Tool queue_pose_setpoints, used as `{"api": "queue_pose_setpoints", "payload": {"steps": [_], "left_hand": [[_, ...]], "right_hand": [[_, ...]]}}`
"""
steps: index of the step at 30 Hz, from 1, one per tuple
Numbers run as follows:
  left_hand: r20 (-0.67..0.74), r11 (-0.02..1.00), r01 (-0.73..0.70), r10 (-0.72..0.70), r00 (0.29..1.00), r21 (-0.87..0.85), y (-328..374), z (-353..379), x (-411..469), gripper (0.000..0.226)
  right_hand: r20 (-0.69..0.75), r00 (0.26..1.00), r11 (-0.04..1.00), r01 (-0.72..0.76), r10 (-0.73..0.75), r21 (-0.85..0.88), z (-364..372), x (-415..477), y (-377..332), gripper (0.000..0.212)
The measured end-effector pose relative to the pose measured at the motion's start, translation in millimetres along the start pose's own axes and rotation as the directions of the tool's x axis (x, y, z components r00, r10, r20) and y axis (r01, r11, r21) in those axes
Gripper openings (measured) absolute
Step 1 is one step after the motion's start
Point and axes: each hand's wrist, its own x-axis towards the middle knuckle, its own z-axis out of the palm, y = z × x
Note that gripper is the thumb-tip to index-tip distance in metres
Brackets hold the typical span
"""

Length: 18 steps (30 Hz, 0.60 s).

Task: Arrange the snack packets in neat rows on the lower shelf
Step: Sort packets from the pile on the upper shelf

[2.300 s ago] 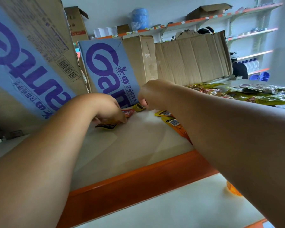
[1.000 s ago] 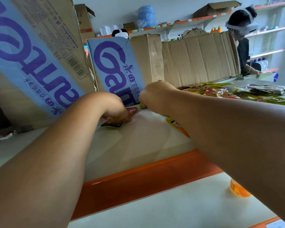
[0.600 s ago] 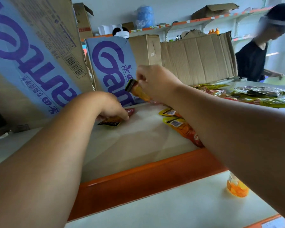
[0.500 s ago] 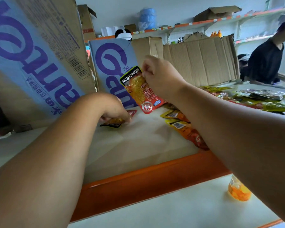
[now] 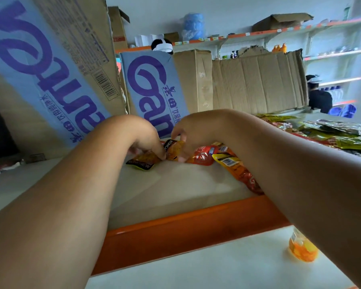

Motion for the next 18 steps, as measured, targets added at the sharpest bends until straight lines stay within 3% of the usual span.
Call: {"api": "queue_pose_setpoints", "payload": {"steps": [6, 10, 15, 17, 18], "left_hand": [[0.079, 0.998, -0.026, 0.021, 0.997, 0.063, -9.8, -3.3, -36.4, 0.07], [0.077, 0.999, 0.02, -0.017, 0.997, -0.04, -38.4, -1.5, -51.3, 0.062], [-0.021, 0.999, 0.031, -0.03, 0.999, 0.029, -66.5, 4.0, -72.5, 0.051], [-0.076, 0.998, 0.012, -0.008, 0.997, 0.055, -72.1, 7.1, -80.1, 0.047], [-0.102, 0.998, 0.01, -0.003, 0.995, 0.066, -75.0, 8.6, -83.7, 0.046]], "right_hand": [[0.109, 0.993, 0.946, 0.081, -0.049, -0.313, -4.4, -11.1, -42.5, 0.067], [0.076, 0.991, 0.97, 0.126, -0.112, -0.208, -3.1, -22.6, -57.5, 0.063], [-0.047, 0.988, 0.98, 0.151, -0.146, 0.133, -1.6, -30.5, -68.4, 0.027], [-0.095, 0.992, 0.993, 0.089, -0.082, 0.072, 4.1, -30.9, -71.7, 0.015], [-0.082, 0.996, 0.999, 0.036, -0.038, -0.02, 5.7, -29.9, -74.9, 0.026]]}}
